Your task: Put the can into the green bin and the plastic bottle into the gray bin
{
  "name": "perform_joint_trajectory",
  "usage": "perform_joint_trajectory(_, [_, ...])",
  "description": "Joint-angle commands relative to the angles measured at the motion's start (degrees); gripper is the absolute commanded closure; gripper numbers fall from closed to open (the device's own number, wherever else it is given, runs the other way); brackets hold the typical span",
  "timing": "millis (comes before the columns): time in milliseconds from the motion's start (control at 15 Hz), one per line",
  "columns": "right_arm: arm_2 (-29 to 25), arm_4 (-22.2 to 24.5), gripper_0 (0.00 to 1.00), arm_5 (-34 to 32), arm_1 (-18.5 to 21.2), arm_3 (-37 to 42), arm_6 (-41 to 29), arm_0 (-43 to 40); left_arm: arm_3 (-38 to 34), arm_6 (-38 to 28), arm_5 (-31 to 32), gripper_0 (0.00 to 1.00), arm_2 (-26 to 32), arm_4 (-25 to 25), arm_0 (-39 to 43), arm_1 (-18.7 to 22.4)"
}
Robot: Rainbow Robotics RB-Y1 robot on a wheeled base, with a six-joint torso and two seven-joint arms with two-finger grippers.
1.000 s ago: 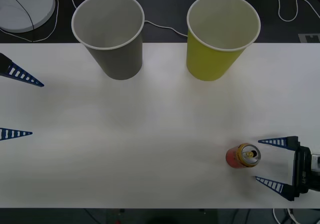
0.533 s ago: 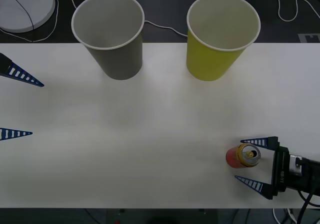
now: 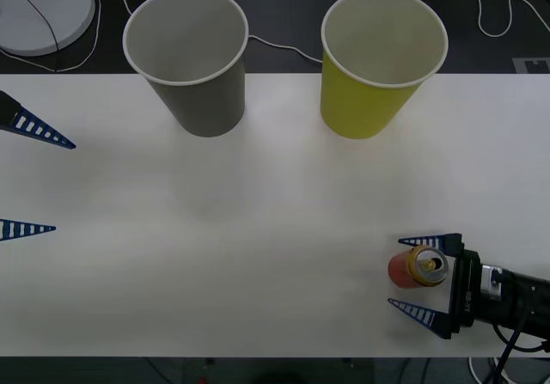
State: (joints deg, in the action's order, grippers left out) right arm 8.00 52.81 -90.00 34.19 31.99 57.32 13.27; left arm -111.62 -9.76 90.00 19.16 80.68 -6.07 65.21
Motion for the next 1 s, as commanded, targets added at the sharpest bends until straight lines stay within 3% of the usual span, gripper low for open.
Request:
perform_joint_trajectory(67, [0.0, 0.0, 1.00, 0.0, 0.2, 0.0, 0.0, 0.0, 0.0, 0.0, 0.0, 0.00, 0.0, 0.0, 0.0, 0.0])
perform_joint_trajectory(667, [0.4, 0.1, 1.00, 0.0, 0.4, 1.6, -1.9, 0.3, 0.0, 0.0, 0.0, 0.00, 0.0, 0.0, 0.0, 0.0])
perform_joint_trajectory(800, [0.6, 0.6, 1.00, 0.1, 1.8, 5.2, -6.3, -0.1, 0.0, 0.0, 0.0, 0.00, 0.0, 0.0, 0.0, 0.0])
perform_joint_trajectory(1000, [0.6, 1.2, 1.00, 5.9, 5.1, 18.3, -14.1, -4.0, 0.0, 0.0, 0.0, 0.00, 0.0, 0.0, 0.0, 0.0])
